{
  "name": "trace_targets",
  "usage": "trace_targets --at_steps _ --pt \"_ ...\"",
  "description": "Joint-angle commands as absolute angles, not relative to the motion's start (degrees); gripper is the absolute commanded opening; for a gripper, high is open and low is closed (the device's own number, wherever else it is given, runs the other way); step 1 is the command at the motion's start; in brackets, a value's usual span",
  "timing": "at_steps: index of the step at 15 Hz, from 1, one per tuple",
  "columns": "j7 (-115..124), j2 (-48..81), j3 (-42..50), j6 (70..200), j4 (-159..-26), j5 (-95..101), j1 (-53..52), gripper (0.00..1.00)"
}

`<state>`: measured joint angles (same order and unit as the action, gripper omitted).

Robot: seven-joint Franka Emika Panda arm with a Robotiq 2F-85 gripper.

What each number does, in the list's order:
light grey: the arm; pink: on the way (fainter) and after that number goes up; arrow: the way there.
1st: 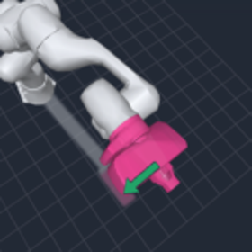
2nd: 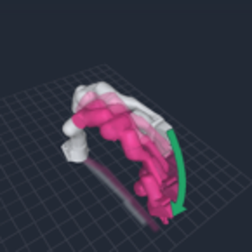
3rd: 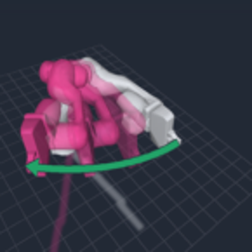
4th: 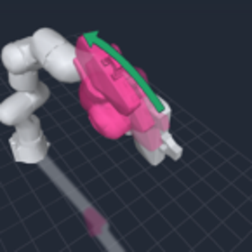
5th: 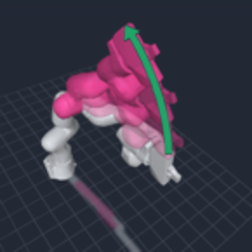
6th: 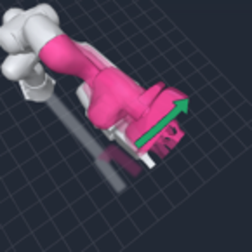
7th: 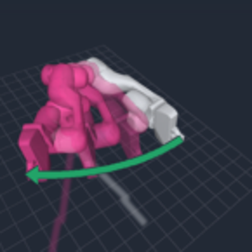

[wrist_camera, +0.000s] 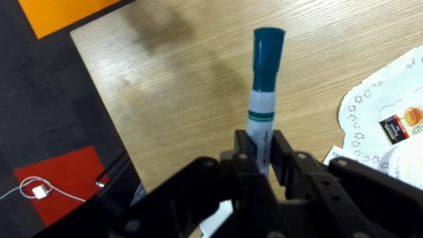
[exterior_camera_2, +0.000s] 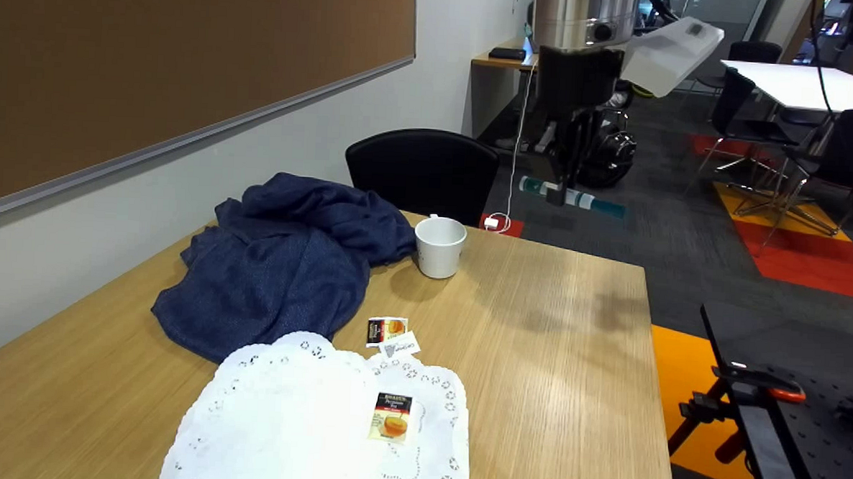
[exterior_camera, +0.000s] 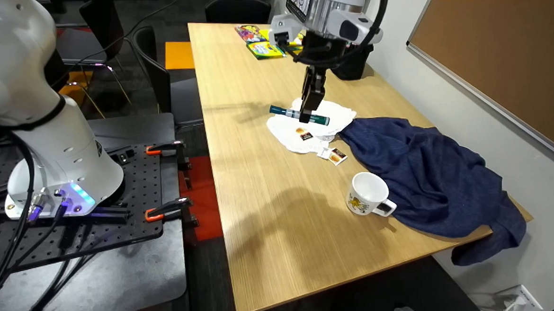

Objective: Put the marker in the cup

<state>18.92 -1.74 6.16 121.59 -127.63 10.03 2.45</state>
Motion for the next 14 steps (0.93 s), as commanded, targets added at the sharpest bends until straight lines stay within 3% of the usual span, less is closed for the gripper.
trace_targets --at_steps 1,3,4,9,10,14 --pt "13.2 0.2 5.1 123.1 -125.2 13.6 3.1 0.05" --pt "8.6 1.5 5.3 124.0 -124.4 11.9 3.2 0.05" --pt "12.4 -0.5 5.1 123.0 -126.2 12.4 3.1 0.2" --pt "10.3 1.3 5.2 123.3 -125.1 12.4 3.1 0.2" --pt "13.4 1.7 5.1 124.1 -125.0 13.0 2.9 0.05" --pt "30.3 2.2 5.0 131.5 -126.0 19.7 2.3 0.05"
